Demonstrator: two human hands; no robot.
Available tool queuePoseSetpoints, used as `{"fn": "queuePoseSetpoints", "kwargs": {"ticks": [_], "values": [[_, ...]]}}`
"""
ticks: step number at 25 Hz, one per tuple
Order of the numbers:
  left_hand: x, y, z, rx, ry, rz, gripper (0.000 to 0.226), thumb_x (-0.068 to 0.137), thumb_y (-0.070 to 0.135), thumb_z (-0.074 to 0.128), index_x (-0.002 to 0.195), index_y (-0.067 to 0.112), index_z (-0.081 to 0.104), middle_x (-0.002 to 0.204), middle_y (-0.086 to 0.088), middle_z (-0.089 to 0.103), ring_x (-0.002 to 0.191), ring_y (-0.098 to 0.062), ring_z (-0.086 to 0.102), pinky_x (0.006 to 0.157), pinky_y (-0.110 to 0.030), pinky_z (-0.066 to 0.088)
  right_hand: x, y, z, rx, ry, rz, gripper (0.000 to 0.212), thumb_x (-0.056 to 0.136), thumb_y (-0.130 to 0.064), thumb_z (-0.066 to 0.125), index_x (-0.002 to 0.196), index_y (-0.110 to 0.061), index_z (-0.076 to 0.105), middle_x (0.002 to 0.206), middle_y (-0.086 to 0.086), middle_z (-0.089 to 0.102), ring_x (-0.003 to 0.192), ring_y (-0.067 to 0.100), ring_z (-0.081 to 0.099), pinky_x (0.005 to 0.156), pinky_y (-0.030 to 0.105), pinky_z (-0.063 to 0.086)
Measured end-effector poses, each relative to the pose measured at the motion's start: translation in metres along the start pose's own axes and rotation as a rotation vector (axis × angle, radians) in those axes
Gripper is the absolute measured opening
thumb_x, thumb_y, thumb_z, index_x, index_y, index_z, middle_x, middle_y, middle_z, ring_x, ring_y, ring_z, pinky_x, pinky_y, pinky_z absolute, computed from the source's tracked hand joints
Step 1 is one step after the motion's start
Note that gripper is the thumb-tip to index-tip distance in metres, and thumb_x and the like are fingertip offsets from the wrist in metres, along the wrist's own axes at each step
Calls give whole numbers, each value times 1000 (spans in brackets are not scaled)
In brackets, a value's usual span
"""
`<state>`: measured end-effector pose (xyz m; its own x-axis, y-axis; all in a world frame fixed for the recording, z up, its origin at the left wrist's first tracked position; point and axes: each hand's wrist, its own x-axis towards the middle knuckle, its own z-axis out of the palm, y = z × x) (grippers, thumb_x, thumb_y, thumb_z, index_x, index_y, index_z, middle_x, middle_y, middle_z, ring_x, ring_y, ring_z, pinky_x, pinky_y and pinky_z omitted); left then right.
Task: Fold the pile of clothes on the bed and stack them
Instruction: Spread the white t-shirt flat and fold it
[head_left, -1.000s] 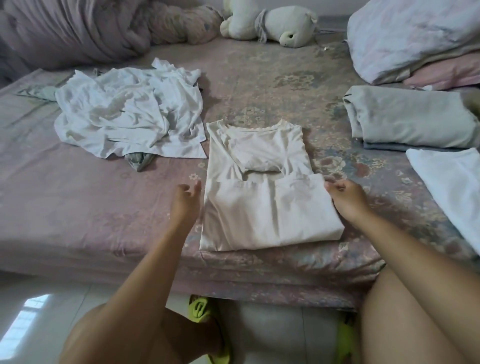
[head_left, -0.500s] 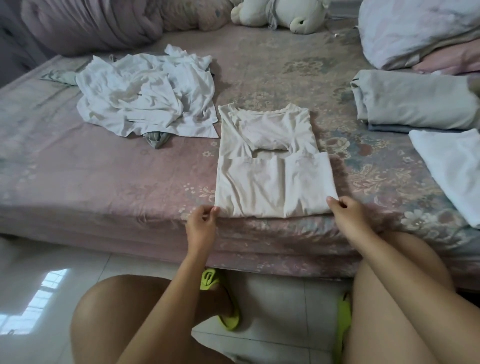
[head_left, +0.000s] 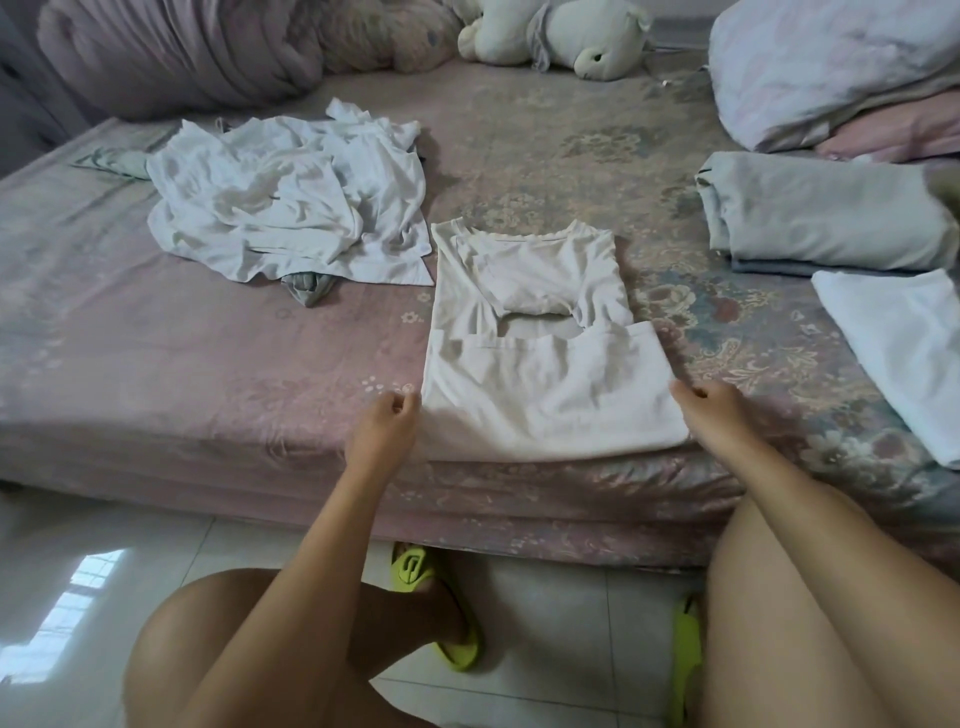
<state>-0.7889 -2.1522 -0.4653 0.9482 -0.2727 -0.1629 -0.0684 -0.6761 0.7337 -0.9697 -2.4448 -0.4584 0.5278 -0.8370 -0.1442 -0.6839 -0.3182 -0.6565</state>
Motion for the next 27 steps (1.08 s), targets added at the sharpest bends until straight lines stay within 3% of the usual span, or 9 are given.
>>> {"fn": "queuePoseSetpoints", "kwargs": {"ticks": [3, 5, 10, 13, 15, 19, 21, 24, 27], "values": [[25, 35, 10, -38, 0, -14, 41, 95, 38, 51, 61, 17, 38, 58, 3, 41, 57, -16, 40, 54, -32, 27, 25, -20, 2, 148, -45, 19, 51, 94, -33, 55, 59, 2, 43, 60, 19, 39, 60, 23, 41, 58, 32, 25], [44, 47, 21, -49, 4, -49, 43, 94, 35, 54, 61, 15, 37, 58, 2, 40, 58, -19, 41, 56, -31, 27, 44, -30, 7, 226, -44, 17, 52, 91, -34, 60, 81, 17, 56, 70, 31, 47, 65, 26, 47, 62, 30, 29], [79, 46, 30, -108, 52, 7, 24, 89, 27, 62, 73, 10, 55, 63, -1, 49, 57, -16, 45, 56, -29, 31, 76, -41, 16, 197, -56, -77, 27, 92, -23, 60, 72, -6, 52, 64, 11, 45, 60, 22, 43, 56, 29, 27], [92, 43, 22, -291, 211, 104, 14, 90, 27, 62, 86, 15, 60, 67, 6, 51, 59, -6, 44, 54, -24, 33, 90, -52, 11, 449, 25, -87, 19, 95, -26, 54, 81, -13, 57, 65, -2, 47, 59, 11, 41, 57, 28, 32], [102, 41, 22, -388, 227, 109, 15, 91, 28, 61, 85, 14, 60, 66, 7, 51, 59, -5, 44, 54, -22, 34, 100, -53, 14, 605, 25, -21, 21, 96, -30, 54, 79, -17, 56, 66, -2, 47, 63, 13, 42, 59, 28, 33], [121, 39, 30, -144, 20, -37, 28, 87, 29, 65, 69, 11, 53, 61, -1, 41, 57, -14, 37, 54, -29, 26, 114, -49, 29, 460, -131, 55, 32, 91, -29, 61, 93, 3, 64, 84, 9, 63, 74, 18, 55, 66, 28, 40], [125, 47, 25, -130, 37, 5, 29, 87, 26, 64, 67, 12, 50, 60, 2, 39, 54, -12, 35, 52, -29, 26, 115, -54, 28, 570, -225, 67, 19, 86, -21, 69, 83, -3, 65, 89, 9, 67, 66, 12, 64, 68, 26, 47], [123, 67, 17, -261, 121, 145, 22, 91, 23, 60, 74, 14, 50, 65, 6, 42, 57, -6, 37, 49, -14, 30, 118, -68, 20, 609, -251, 22, 2, 89, -11, 64, 90, -9, 63, 93, 8, 66, 76, 16, 64, 77, 31, 52], [141, 86, 16, -473, 55, 102, 21, 94, 26, 56, 79, 13, 48, 70, 2, 42, 61, -9, 39, 52, -17, 33, 134, -86, 11, 858, -338, 45, 17, 93, -8, 56, 110, -6, 59, 94, 8, 69, 77, 17, 68, 72, 30, 57]]}}
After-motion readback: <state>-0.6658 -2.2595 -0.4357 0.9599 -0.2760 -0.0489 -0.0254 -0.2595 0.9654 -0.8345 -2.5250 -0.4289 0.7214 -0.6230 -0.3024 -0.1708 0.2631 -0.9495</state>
